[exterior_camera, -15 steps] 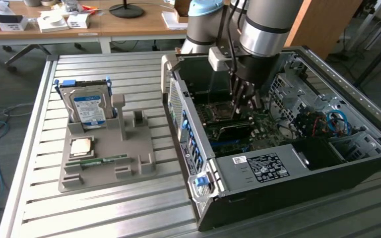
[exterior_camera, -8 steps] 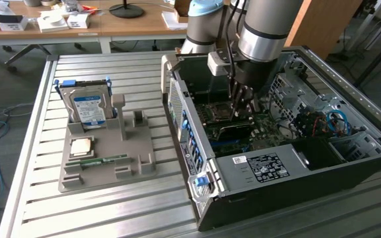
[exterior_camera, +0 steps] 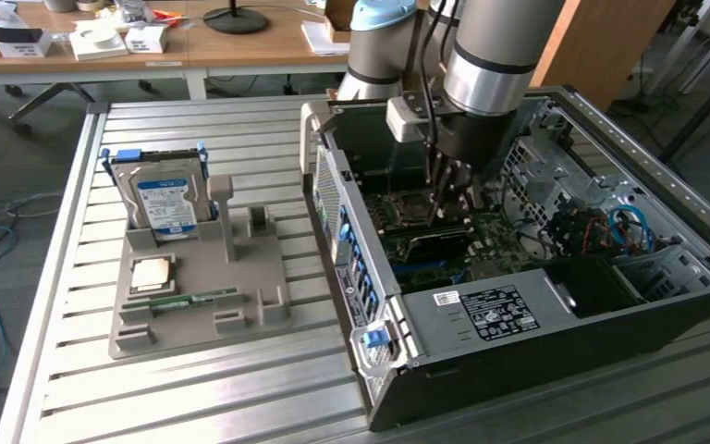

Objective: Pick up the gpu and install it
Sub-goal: 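Press down on the gpu until it lock into place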

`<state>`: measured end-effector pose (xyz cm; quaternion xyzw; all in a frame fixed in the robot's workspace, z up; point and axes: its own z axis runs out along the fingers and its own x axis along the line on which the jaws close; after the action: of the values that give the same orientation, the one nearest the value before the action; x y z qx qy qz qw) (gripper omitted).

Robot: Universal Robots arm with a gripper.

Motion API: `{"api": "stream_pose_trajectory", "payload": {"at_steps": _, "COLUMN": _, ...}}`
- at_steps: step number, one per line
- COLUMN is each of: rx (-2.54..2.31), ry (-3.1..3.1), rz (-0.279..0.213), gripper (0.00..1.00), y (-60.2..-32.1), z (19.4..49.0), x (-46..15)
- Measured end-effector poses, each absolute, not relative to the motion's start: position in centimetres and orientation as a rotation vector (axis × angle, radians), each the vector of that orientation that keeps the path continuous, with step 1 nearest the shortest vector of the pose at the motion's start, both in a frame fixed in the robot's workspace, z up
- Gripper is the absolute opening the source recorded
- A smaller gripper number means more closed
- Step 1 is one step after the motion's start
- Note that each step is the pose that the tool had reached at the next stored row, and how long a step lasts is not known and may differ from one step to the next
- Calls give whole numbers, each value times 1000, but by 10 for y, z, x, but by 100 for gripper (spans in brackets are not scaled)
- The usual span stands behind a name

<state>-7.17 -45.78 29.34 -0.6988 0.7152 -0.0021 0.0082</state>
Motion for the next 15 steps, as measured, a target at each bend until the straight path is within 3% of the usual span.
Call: {"api": "stream_pose_trajectory", "payload": {"at_steps": 15, "rx": -2184, "ry": 2235, "rz": -6, "gripper": 11, "y": -458, "z": 285, "x": -83}}
